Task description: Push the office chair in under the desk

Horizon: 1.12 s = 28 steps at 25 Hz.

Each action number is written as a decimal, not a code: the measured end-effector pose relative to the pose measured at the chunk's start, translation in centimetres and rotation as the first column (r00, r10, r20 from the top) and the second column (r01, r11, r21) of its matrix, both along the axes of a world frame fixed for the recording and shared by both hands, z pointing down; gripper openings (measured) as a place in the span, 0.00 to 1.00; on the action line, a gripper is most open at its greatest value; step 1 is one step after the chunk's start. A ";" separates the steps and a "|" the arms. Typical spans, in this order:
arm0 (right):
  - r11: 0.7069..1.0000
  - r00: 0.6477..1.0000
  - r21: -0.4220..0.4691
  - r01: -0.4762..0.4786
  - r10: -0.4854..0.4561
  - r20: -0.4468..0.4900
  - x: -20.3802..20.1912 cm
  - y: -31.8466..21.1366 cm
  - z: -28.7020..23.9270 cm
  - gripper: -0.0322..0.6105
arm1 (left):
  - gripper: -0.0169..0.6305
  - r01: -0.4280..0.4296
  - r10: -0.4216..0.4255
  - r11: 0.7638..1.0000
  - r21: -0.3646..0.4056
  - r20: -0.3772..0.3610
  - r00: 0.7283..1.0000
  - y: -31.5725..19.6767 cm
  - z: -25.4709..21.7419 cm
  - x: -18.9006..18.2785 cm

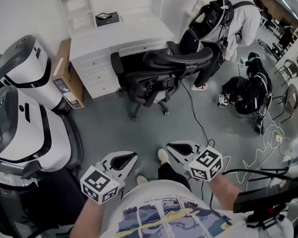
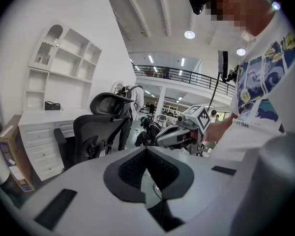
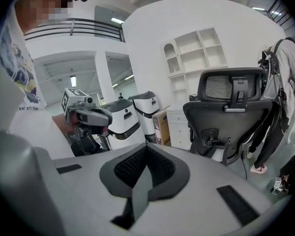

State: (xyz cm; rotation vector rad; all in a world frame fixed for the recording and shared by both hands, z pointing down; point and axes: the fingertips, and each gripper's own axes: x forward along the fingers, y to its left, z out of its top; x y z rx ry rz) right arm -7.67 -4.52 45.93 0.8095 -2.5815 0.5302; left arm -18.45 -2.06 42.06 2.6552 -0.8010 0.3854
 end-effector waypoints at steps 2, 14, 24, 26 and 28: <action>1.000 1.000 0.001 0.010 -0.010 0.000 -0.4 0.2 0.0 0.09 | 0.05 0.001 -0.001 1.000 0.000 0.007 1.000 0.3 0.2 -0.2; 0.999 0.999 0.014 0.046 -0.046 -0.009 -1.8 1.7 0.6 0.09 | 0.05 -0.006 0.007 1.000 -0.013 0.025 1.000 2.1 1.1 -0.6; 0.997 0.996 0.023 0.079 -0.078 -0.031 -2.7 2.9 1.1 0.09 | 0.05 -0.014 0.015 1.000 -0.027 0.035 0.999 3.1 1.9 -0.7; 0.996 0.996 0.021 0.082 -0.082 -0.033 -2.8 3.1 1.2 0.09 | 0.05 -0.016 0.017 0.999 -0.029 0.042 0.999 3.1 2.1 -0.9; 0.996 0.996 0.020 0.087 -0.086 -0.036 -2.9 3.1 1.2 0.09 | 0.05 -0.015 0.017 0.999 -0.033 0.045 0.999 3.1 2.2 -1.0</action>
